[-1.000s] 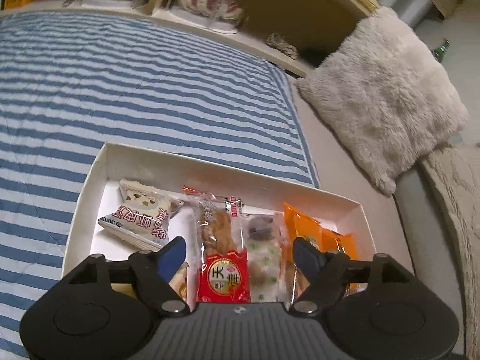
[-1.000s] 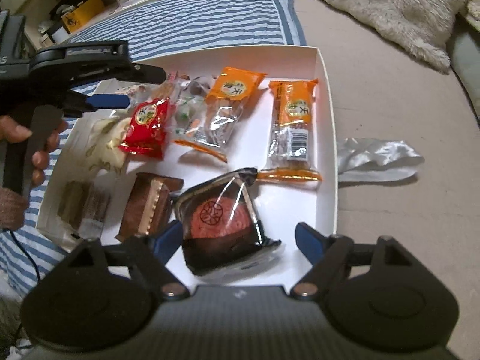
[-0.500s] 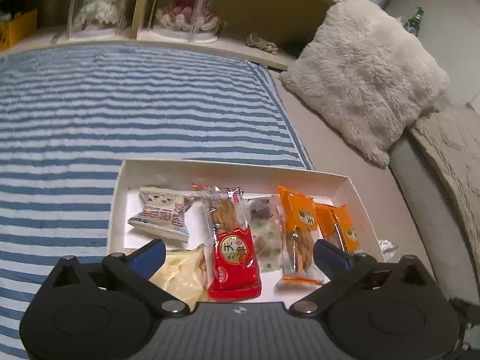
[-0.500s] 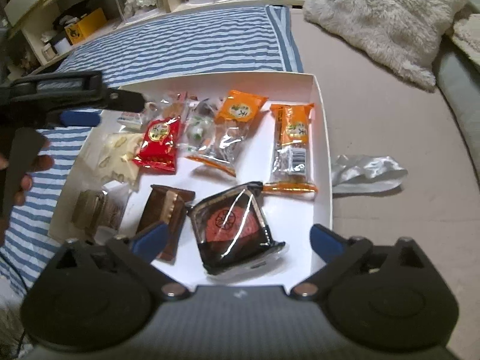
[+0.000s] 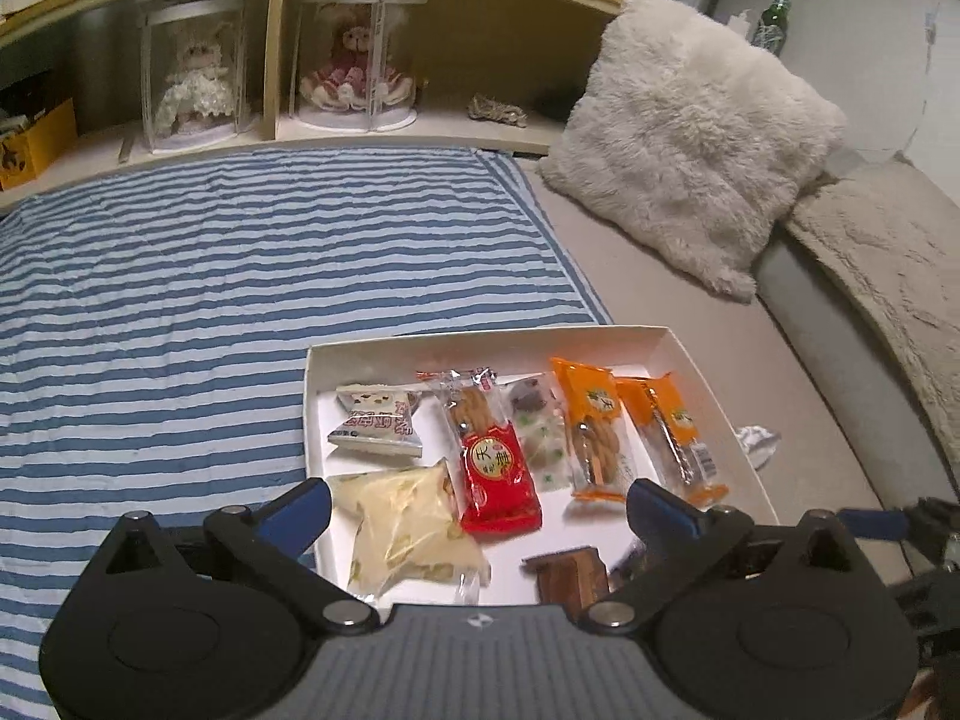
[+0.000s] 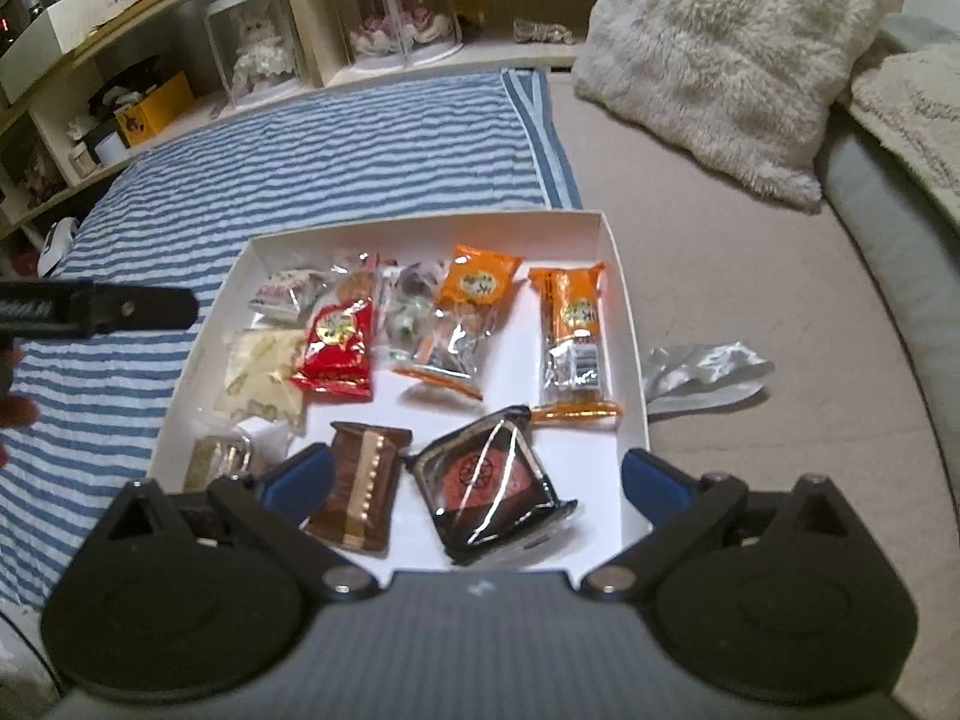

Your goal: Organize snacks

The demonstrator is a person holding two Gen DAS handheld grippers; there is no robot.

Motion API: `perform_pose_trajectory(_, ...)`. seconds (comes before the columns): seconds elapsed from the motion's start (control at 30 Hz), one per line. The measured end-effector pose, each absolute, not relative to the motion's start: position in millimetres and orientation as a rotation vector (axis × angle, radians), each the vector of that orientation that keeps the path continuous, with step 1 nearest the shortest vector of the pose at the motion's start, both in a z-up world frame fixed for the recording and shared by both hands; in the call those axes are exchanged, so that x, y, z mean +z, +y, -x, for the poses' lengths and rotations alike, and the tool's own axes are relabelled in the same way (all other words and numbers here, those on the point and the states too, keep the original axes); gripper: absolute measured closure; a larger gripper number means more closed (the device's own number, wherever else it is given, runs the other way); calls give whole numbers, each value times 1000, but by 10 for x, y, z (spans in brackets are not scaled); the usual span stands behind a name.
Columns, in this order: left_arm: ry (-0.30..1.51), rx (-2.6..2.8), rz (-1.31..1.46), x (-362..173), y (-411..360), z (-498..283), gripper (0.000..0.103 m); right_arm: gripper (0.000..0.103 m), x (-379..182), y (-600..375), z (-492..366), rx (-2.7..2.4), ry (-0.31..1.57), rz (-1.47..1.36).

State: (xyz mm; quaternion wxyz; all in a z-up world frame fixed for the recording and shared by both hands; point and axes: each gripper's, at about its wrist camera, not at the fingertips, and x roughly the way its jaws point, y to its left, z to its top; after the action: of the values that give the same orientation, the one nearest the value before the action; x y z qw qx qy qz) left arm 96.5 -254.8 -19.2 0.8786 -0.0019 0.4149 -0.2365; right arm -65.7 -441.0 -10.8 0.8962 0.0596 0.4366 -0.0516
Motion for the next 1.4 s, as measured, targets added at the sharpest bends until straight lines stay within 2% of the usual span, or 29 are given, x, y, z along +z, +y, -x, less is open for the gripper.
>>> perform_pose_trajectory(0.57, 728, -514, -29, 287, -1980, -219, 0, 1, 346, -3958, 1130, -104, 798, -93)
perform_pose_trajectory(1.4, 647, -425, -93, -142, -1593, 327, 0, 1, 129, -3574, 1623, -197, 711, -43)
